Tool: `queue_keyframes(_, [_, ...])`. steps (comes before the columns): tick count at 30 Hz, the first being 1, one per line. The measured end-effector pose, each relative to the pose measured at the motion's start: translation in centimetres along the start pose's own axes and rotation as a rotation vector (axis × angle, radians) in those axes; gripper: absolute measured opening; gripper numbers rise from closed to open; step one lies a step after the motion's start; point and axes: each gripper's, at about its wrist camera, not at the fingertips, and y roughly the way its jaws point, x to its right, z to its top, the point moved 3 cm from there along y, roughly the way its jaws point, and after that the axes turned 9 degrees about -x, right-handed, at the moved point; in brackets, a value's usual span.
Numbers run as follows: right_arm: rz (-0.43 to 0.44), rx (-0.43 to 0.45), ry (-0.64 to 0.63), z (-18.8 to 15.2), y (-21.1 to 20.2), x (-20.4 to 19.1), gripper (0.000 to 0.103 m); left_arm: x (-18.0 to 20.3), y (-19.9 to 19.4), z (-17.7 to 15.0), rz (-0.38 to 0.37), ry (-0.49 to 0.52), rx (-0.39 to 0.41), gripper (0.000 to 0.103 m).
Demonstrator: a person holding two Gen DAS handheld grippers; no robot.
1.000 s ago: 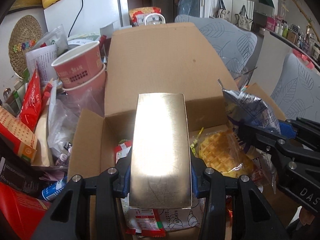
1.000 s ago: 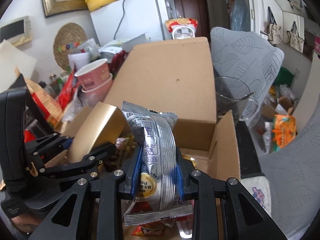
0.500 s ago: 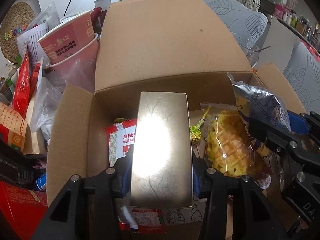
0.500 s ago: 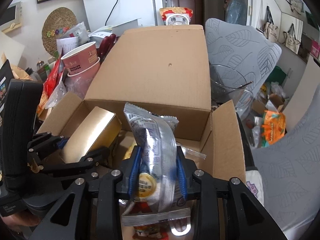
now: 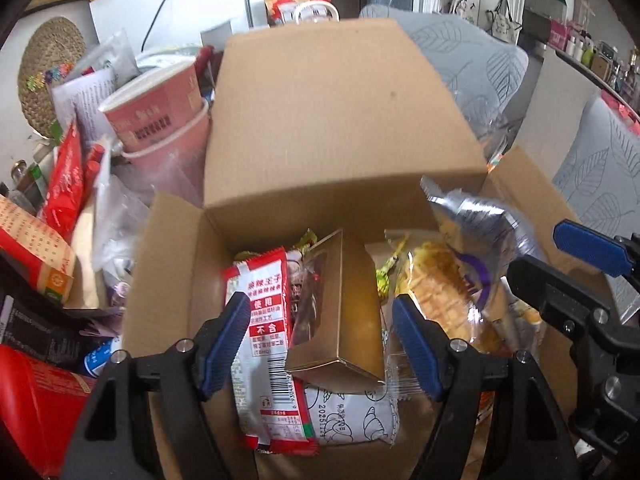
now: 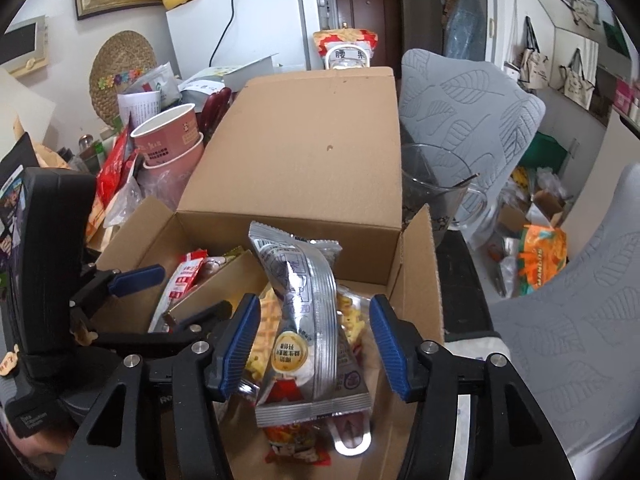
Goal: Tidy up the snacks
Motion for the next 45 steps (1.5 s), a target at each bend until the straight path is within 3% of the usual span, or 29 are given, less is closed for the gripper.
queue_keyframes(13, [-0.008, 0.079, -0.012, 0.2, -5.3, -0.6, 0.057, -0.1, -8.0, -0.1, -0.01, -0.01, 0.114, 0.073])
queue_keyframes(23, [-0.006, 0.208, -0.01, -0.2, -12.0, -1.0, 0.057, -0.3, -14.3, -0.8, 0.009, -0.008, 0.213, 0.073])
queue_keyframes(43, [-0.041, 0.397, -0.054, -5.8, -23.8, -3.8, 0.057, 0.1, -26.8, -7.9, 0.004, 0.001, 0.421, 0.073])
queue_keyframes(45, [-0.039, 0.413, -0.06, -6.7, -24.8, -4.2, 0.061, 0.1, -27.6, -8.9, -0.002, 0.0, 0.433, 0.077])
